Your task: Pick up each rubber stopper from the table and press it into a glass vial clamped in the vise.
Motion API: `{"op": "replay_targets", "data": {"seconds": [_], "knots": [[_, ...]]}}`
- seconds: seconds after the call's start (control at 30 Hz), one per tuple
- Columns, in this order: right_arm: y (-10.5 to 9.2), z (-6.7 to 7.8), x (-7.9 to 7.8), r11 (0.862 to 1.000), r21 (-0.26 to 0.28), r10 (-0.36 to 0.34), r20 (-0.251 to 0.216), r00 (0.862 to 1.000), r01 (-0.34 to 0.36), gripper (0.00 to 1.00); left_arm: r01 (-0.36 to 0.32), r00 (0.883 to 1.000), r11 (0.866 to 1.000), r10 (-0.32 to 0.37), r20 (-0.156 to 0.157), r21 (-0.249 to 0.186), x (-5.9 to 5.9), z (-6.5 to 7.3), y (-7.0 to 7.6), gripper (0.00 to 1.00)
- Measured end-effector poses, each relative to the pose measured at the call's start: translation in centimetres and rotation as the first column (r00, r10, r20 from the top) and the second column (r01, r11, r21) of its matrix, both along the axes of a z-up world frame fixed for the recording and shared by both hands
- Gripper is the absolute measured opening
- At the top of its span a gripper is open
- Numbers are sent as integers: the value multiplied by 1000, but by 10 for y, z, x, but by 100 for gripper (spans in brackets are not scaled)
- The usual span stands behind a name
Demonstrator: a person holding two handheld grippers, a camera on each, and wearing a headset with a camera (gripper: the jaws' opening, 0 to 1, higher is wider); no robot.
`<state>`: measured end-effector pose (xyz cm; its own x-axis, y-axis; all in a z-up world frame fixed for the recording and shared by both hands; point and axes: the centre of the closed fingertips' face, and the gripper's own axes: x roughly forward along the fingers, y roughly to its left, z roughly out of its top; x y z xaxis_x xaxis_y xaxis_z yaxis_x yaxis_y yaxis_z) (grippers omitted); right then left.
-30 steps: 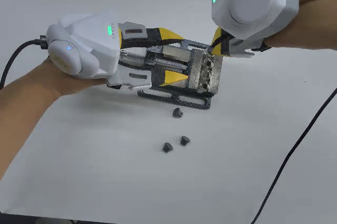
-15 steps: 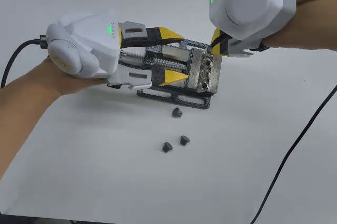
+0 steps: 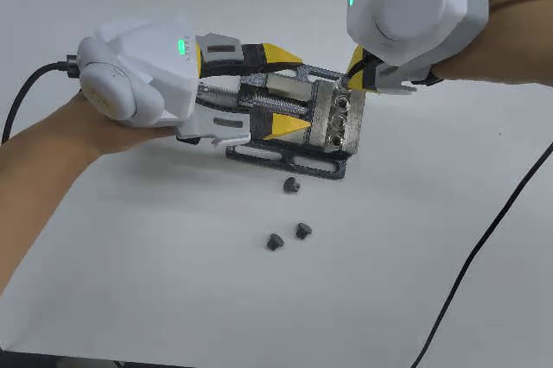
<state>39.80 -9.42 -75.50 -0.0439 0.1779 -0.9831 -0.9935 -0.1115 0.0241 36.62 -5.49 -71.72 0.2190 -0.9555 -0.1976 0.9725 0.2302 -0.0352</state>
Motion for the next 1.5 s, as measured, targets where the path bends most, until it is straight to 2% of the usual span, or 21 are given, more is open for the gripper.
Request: {"op": "replay_targets", "data": {"seconds": [0.07, 0.1, 0.13, 0.57, 1.0, 1.23, 1.5], "knots": [[0, -1, 0, 1000, 9, -17, -10, 1000, 17, 3, -2, 1000, 1000, 2, -1, 3, 0, -1, 1, 35], [1, -1, -3, 1000, 15, -20, -34, 999, 21, 3, -2, 1000, 1000, 2, -2, 4, 0, -1, 2, 35], [0, -1, -1, 1000, 14, -16, -24, 1000, 16, 3, -1, 1000, 1000, 1, -2, 5, 0, -1, 2, 35], [2, -1, -3, 1000, 8, -4, -25, 1000, 4, 3, 1, 1000, 1000, -1, -2, 1, 0, 0, -5, 35], [1, 0, -4, 1000, -7, 24, -12, 1000, -24, 3, -4, 1000, 1000, 4, -3, 4, 1, 0, -4, 35], [0, -1, -4, 1000, 1, 7, -19, 1000, -7, 3, -4, 1000, 1000, 4, -1, 8, 1, 0, -2, 34], [0, -2, -3, 1000, -13, 11, -17, 1000, -11, 3, 0, 1000, 1000, 0, 0, 4, 1, 1, -6, 34]]}}
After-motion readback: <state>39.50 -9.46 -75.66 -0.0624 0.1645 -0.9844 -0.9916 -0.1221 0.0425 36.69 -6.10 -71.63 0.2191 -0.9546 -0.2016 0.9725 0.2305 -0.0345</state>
